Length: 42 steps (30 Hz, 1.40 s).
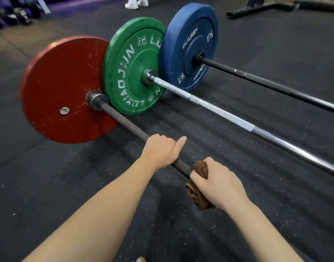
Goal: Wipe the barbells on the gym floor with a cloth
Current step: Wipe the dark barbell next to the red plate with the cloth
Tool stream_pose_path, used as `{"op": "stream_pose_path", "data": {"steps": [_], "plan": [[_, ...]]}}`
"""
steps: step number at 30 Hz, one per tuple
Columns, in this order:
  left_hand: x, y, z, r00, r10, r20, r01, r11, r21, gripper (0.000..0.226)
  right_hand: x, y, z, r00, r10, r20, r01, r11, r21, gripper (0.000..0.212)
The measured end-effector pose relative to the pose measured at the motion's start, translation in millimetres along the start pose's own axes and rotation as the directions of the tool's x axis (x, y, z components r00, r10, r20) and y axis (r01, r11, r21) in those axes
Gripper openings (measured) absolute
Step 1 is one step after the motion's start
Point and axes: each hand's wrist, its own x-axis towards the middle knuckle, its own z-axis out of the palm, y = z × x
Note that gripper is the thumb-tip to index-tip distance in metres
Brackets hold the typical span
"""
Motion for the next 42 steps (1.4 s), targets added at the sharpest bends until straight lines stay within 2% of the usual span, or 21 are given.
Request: {"op": "stream_pose_path", "data": {"steps": [3, 6, 8, 9, 11, 13, 14, 15, 18, 21, 25, 29, 31, 33, 35, 37, 39, 42], "plan": [[3, -2, -2, 0.997, -0.067, 0.039, 0.072, 0.985, -0.157, 0.065, 9, -18, 8, 0.997, -0.020, -0.071, 0.017, 0.999, -0.035, 0.028], [11, -14, 0, 0.995, -0.065, 0.080, 0.085, 0.958, -0.274, 0.062, 14, -32, 16, 0.988, -0.054, -0.145, 0.049, 0.998, -0.041, 0.029], [14, -25, -3, 0.991, -0.131, 0.018, 0.128, 0.917, -0.377, 0.061, 13, -31, 17, 0.984, -0.074, -0.161, 0.070, 0.997, -0.030, 0.030], [14, -33, -3, 0.985, -0.173, -0.009, 0.157, 0.913, -0.376, 0.059, 11, -29, 16, 0.984, -0.083, -0.158, 0.082, 0.997, -0.017, 0.030], [13, -45, -3, 0.984, -0.175, -0.021, 0.164, 0.952, -0.259, 0.049, 5, -22, 13, 0.985, -0.099, -0.141, 0.098, 0.995, -0.014, 0.031], [8, -50, 4, 0.999, -0.049, 0.004, 0.049, 0.998, 0.042, 0.027, 1, -16, 11, 0.988, -0.096, -0.117, 0.094, 0.995, -0.022, 0.030], [7, -50, 8, 0.999, -0.012, 0.045, 0.004, 0.985, 0.173, 0.031, -1, -14, 10, 0.990, -0.089, -0.107, 0.087, 0.996, -0.022, 0.030], [6, -50, 11, 0.998, -0.008, 0.066, -0.005, 0.981, 0.193, 0.032, -1, -14, 9, 0.992, -0.084, -0.098, 0.082, 0.996, -0.029, 0.030], [8, -48, 13, 1.000, -0.012, 0.029, 0.006, 0.981, 0.192, 0.017, 2, -20, 8, 0.992, -0.085, -0.094, 0.073, 0.990, -0.123, 0.031], [8, -48, 12, 1.000, 0.007, -0.022, -0.002, 0.974, 0.228, 0.016, 13, -38, 13, 0.983, -0.120, -0.139, 0.088, 0.972, -0.217, 0.034], [10, -48, 16, 1.000, -0.015, -0.018, 0.019, 0.961, 0.276, 0.031, 32, -61, 26, 0.977, -0.139, -0.163, 0.106, 0.975, -0.196, 0.037], [11, -54, 12, 0.998, 0.040, 0.054, -0.054, 0.957, 0.286, 0.056, 36, -55, 23, 0.984, -0.139, -0.108, 0.130, 0.987, -0.091, 0.033], [11, -56, 9, 0.994, 0.042, 0.103, -0.064, 0.973, 0.224, 0.050, 27, -46, 20, 0.984, -0.147, -0.101, 0.140, 0.988, -0.070, 0.031], [11, -64, 9, 0.998, -0.013, 0.066, 0.014, 1.000, -0.019, 0.030, 16, -34, 16, 0.986, -0.134, -0.101, 0.128, 0.990, -0.065, 0.029], [11, -79, 11, 0.992, -0.125, 0.019, 0.127, 0.978, -0.166, 0.045, 5, -21, 11, 0.989, -0.112, -0.097, 0.107, 0.993, -0.059, 0.028], [9, -89, 19, 0.980, -0.200, -0.021, 0.197, 0.975, -0.107, 0.043, -2, -13, 9, 0.992, -0.094, -0.085, 0.089, 0.994, -0.060, 0.027], [4, -89, 27, 0.982, -0.185, -0.025, 0.186, 0.982, 0.038, 0.026, 1, -17, 8, 0.993, -0.071, -0.089, 0.063, 0.994, -0.086, 0.027], [5, -82, 33, 0.988, -0.149, -0.025, 0.151, 0.984, 0.097, 0.056, 19, -42, 16, 0.991, -0.054, -0.124, 0.037, 0.991, -0.132, 0.032]]}}
